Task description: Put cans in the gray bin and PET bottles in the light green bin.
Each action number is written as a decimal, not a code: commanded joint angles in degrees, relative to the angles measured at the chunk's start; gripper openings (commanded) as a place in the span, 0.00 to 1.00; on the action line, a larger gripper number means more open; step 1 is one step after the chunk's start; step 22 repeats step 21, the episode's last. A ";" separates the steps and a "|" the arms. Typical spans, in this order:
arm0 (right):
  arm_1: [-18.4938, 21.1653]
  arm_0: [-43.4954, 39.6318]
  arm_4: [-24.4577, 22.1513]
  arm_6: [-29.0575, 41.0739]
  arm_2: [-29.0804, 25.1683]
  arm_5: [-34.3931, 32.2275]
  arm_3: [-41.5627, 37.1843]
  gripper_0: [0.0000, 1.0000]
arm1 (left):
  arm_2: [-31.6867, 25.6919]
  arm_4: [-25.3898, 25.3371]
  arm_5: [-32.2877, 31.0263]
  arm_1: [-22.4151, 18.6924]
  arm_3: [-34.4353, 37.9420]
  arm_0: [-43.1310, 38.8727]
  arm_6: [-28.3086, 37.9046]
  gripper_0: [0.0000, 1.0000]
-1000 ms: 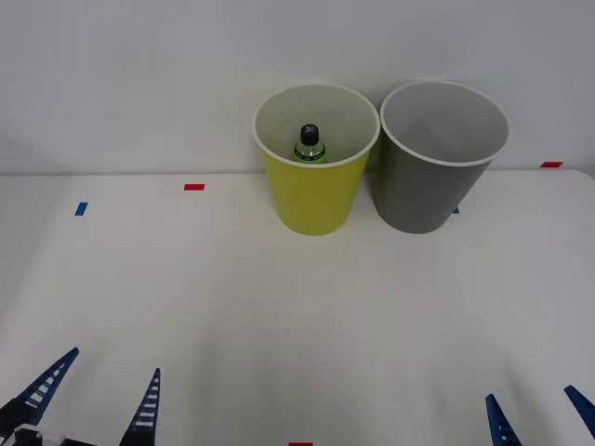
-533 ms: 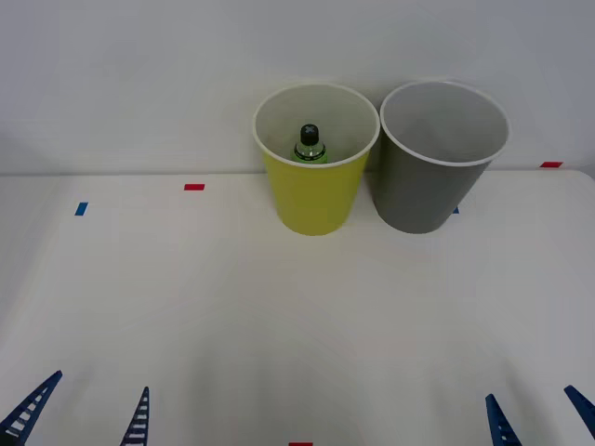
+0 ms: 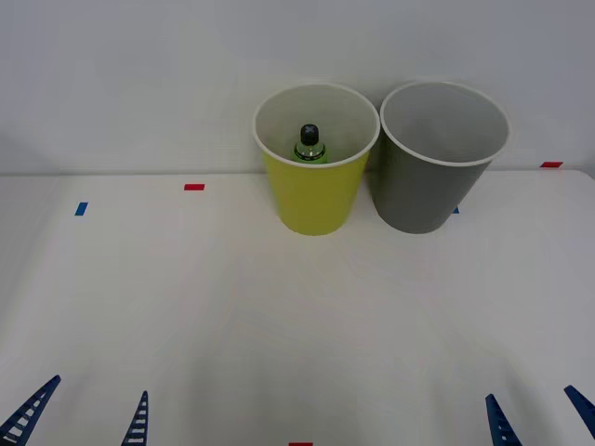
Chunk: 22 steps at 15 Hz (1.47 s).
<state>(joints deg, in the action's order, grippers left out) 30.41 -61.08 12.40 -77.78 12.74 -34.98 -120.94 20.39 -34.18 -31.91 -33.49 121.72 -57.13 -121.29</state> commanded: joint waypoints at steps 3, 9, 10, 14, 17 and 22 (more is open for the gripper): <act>0.00 0.00 0.00 0.00 0.00 0.00 0.00 1.00 | 0.00 -0.01 0.01 0.00 0.00 0.00 0.00 1.00; 0.00 0.00 0.00 0.00 0.00 0.00 0.00 1.00 | 0.00 -0.01 0.01 0.00 0.00 0.00 0.00 1.00; 0.00 0.00 0.00 0.00 0.00 0.00 0.00 1.00 | 0.00 -0.01 0.01 0.00 0.00 0.00 0.00 1.00; 0.00 0.00 0.00 0.00 0.00 0.00 0.00 1.00 | 0.00 -0.01 0.01 0.00 0.00 0.00 0.00 1.00; 0.00 0.00 0.00 0.00 0.00 0.00 0.00 1.00 | 0.00 -0.01 0.01 0.00 0.00 0.00 0.00 1.00; 0.00 0.00 0.00 0.00 0.00 0.00 0.00 1.00 | 0.00 -0.01 0.01 0.00 0.00 0.00 0.00 1.00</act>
